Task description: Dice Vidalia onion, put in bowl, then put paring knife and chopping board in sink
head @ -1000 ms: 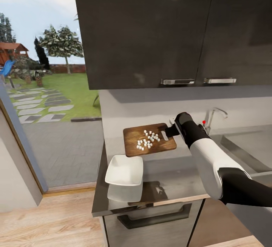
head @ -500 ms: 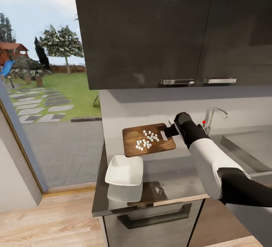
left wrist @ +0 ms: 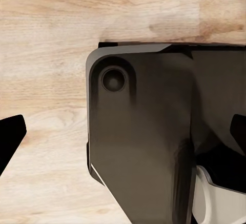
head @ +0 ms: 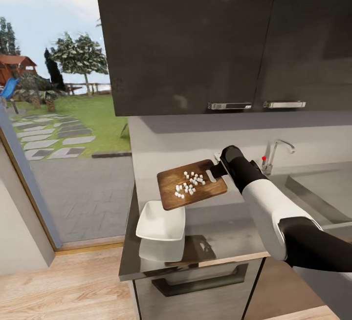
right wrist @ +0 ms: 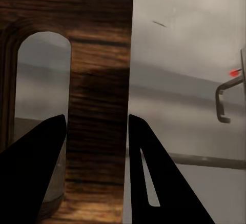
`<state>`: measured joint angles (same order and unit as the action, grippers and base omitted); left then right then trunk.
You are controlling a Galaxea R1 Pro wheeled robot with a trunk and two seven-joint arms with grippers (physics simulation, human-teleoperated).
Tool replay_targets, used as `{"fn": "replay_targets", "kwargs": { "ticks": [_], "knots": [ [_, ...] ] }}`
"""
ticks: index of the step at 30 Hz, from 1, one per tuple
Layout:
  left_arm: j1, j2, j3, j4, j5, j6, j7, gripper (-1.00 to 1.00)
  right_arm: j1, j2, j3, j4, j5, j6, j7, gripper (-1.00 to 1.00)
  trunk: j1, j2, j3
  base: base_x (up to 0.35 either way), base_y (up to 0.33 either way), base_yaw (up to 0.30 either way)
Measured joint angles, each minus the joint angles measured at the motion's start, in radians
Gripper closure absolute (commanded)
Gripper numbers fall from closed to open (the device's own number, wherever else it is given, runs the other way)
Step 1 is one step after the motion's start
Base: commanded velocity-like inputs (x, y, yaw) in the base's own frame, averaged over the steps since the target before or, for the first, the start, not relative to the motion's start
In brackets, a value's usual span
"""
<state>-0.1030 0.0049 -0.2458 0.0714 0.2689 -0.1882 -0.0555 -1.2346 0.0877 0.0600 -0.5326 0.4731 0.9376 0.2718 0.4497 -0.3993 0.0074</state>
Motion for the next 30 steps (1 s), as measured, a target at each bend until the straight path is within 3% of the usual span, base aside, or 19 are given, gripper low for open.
{"fn": "replay_targets", "kwargs": {
  "ticks": [7,18,30],
  "knots": [
    [0.000,0.000,0.000,0.000,0.000,0.000,0.000,-1.00,0.000,0.002,0.002,0.000,-0.001,0.001,0.000,1.00,0.000,0.000,0.000,0.000,0.111,0.000],
    [0.000,0.000,0.000,0.000,0.000,0.000,0.000,-1.00,0.000,0.029,0.002,0.000,0.001,0.001,-0.003,1.00,0.000,0.000,0.000,0.000,0.041,0.000],
    [0.000,0.000,0.000,0.000,0.000,0.000,0.000,-1.00,0.000,0.030,0.004,0.000,0.001,0.000,-0.007,1.00,0.000,0.000,0.000,0.000,0.041,0.000]
  ]
}}
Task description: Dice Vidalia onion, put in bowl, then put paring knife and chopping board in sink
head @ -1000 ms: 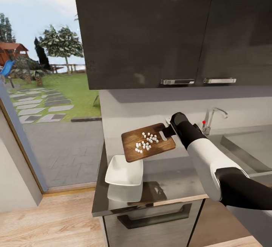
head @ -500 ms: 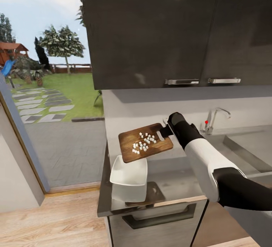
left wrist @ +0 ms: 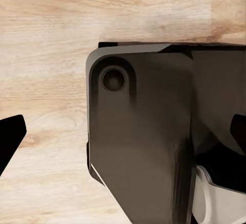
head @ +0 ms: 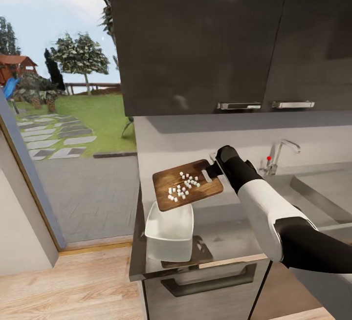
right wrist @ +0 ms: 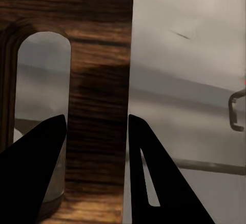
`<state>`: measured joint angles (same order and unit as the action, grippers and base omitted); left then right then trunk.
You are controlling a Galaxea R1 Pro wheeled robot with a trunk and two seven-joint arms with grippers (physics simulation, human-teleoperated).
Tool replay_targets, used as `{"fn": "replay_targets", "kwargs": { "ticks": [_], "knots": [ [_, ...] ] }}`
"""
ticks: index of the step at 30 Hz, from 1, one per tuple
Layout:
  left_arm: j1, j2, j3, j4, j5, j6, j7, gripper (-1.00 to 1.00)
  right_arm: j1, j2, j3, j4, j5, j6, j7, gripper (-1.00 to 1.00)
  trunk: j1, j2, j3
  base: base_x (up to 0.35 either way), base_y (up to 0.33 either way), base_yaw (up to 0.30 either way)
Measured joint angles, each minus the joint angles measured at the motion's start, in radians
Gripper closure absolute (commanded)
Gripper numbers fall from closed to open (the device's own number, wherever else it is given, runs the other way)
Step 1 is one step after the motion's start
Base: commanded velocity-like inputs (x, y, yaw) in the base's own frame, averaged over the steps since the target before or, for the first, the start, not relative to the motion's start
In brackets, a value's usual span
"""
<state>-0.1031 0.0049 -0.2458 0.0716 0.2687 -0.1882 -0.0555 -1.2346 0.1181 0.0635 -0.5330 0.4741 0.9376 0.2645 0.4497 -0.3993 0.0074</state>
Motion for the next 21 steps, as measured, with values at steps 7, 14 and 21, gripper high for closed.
{"fn": "replay_targets", "kwargs": {
  "ticks": [7,14,21],
  "knots": [
    [0.000,0.000,0.000,0.000,0.000,0.000,0.000,-1.00,0.000,-0.001,0.125,0.000,0.002,-0.001,0.000,1.00,0.000,0.000,0.000,0.000,0.000,0.000],
    [0.000,0.000,0.000,0.000,0.000,0.000,0.000,-1.00,0.000,-0.001,0.148,-0.001,0.002,-0.002,0.000,1.00,0.000,0.000,0.000,0.000,0.000,0.000],
    [0.000,0.000,0.000,0.000,0.000,0.000,0.000,-1.00,0.000,-0.001,0.148,-0.012,0.000,-0.005,0.004,1.00,0.000,0.000,0.000,0.000,0.000,0.000]
  ]
}}
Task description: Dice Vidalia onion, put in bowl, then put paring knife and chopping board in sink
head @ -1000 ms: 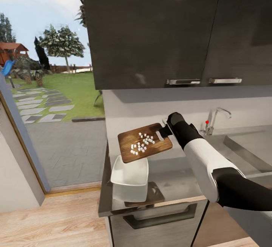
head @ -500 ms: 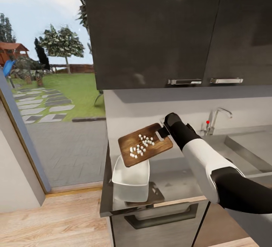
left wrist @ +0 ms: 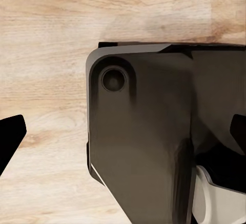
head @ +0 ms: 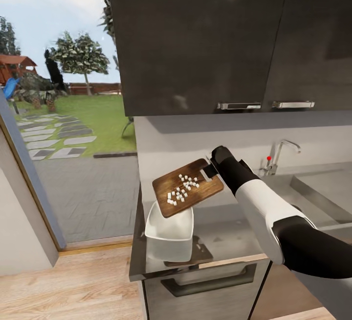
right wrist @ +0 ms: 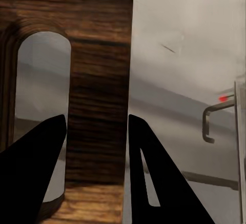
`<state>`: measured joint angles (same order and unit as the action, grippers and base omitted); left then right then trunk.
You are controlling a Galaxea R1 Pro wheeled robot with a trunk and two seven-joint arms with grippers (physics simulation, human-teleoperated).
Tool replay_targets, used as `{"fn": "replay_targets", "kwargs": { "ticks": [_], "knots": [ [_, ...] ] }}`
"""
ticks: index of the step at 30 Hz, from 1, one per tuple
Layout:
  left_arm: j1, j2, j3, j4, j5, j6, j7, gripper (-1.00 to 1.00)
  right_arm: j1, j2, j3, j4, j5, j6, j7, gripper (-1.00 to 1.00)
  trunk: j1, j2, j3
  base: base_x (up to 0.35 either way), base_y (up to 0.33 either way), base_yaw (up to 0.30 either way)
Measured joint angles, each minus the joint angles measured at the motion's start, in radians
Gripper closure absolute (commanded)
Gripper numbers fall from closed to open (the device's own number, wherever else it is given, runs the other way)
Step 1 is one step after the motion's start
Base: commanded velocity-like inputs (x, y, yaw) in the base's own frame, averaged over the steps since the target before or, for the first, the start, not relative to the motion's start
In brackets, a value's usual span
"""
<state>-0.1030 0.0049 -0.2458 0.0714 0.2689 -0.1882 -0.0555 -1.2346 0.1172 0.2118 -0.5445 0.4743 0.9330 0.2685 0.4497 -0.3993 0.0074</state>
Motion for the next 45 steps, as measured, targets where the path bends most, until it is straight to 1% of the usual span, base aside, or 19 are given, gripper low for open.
{"fn": "replay_targets", "kwargs": {
  "ticks": [15,18,21,25,34,36,39,42,45],
  "knots": [
    [0.000,0.000,0.000,0.000,0.000,0.000,0.000,-1.00,0.000,-0.001,0.000,-0.004,0.003,-0.008,-0.003,1.00,0.000,0.000,0.000,0.000,0.000,0.000],
    [0.000,0.000,0.000,0.001,0.000,0.000,0.000,-1.00,0.000,-0.002,0.007,-0.004,0.003,-0.010,-0.008,1.00,0.000,0.000,0.000,0.000,0.000,0.000],
    [0.000,0.000,0.000,0.000,0.000,0.000,0.000,-1.00,0.000,-0.001,0.024,-0.004,0.005,-0.011,-0.030,1.00,0.000,0.000,0.000,0.000,0.000,0.000],
    [0.000,0.000,0.000,0.000,0.000,0.000,0.000,-1.00,0.000,0.000,0.036,-0.004,0.004,-0.011,-0.048,1.00,0.000,0.000,0.000,0.000,0.000,0.000],
    [0.000,0.000,0.000,0.000,0.000,0.000,0.000,-1.00,0.000,0.002,0.040,-0.009,0.003,-0.011,-0.058,1.00,0.000,0.000,0.000,0.000,0.000,0.000],
    [0.000,0.000,0.000,0.000,0.000,0.000,0.000,-1.00,0.000,0.007,0.059,-0.009,0.002,-0.011,-0.065,1.00,0.000,0.000,0.000,0.000,0.000,0.000],
    [0.000,0.000,0.000,0.000,0.000,0.000,0.000,-1.00,0.000,0.014,0.112,-0.009,0.008,-0.012,-0.103,1.00,0.000,0.000,0.000,0.000,0.000,0.000],
    [0.000,0.000,0.000,0.001,0.000,0.000,0.000,-1.00,0.000,0.016,0.126,-0.009,0.002,-0.012,-0.116,1.00,0.000,0.000,0.000,0.000,0.000,0.000],
    [0.000,0.000,0.000,0.000,0.000,0.000,0.000,-1.00,0.000,0.017,0.128,-0.010,0.003,-0.012,-0.118,1.00,0.000,0.000,0.000,0.000,0.000,0.000]
  ]
}}
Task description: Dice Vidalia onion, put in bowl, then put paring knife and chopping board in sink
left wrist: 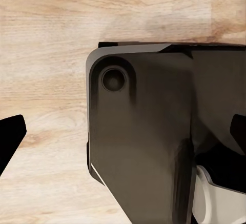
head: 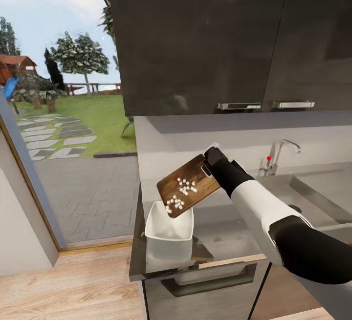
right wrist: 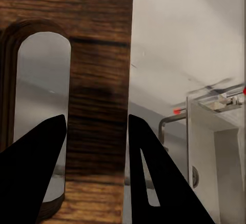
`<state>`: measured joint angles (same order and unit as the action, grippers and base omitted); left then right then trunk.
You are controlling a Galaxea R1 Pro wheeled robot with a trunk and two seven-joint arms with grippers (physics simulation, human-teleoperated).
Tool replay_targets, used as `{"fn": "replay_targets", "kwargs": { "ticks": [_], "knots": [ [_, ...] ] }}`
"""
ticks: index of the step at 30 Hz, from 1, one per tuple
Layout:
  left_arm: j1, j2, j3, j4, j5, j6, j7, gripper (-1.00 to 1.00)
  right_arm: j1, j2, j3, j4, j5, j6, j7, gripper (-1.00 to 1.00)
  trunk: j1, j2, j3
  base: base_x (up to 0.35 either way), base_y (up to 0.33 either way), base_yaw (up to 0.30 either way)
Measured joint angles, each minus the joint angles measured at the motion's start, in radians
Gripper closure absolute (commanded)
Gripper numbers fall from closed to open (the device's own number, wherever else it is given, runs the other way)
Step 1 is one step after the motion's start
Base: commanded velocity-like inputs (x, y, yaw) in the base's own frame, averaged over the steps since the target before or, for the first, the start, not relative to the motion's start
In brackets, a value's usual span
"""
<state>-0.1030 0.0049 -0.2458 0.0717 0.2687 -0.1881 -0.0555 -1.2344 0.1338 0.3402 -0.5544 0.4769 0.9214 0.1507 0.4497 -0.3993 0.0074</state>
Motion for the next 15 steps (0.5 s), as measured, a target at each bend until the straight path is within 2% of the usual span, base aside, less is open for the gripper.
{"fn": "replay_targets", "kwargs": {
  "ticks": [5,7,10,15],
  "knots": [
    [0.000,0.000,0.000,0.000,0.000,0.000,0.000,-1.00,0.000,0.000,0.000,0.000,0.000,0.000,-0.001,1.00,0.000,0.000,0.000,0.000,0.000,0.000],
    [0.000,0.000,0.000,0.000,0.000,0.000,0.000,-1.00,0.000,0.008,0.001,0.000,0.003,0.000,-0.006,1.00,0.000,0.000,0.000,0.000,0.000,0.000],
    [0.000,0.000,0.000,0.000,0.000,0.000,0.000,-1.00,0.000,0.023,0.000,0.000,-0.001,0.001,-0.035,1.00,0.000,0.000,0.000,0.000,0.000,0.000],
    [0.000,0.000,0.000,0.000,0.000,0.000,0.000,-1.00,0.000,0.026,0.000,0.000,0.000,0.001,-0.063,1.00,0.000,0.000,0.000,0.000,0.000,0.000]
  ]
}}
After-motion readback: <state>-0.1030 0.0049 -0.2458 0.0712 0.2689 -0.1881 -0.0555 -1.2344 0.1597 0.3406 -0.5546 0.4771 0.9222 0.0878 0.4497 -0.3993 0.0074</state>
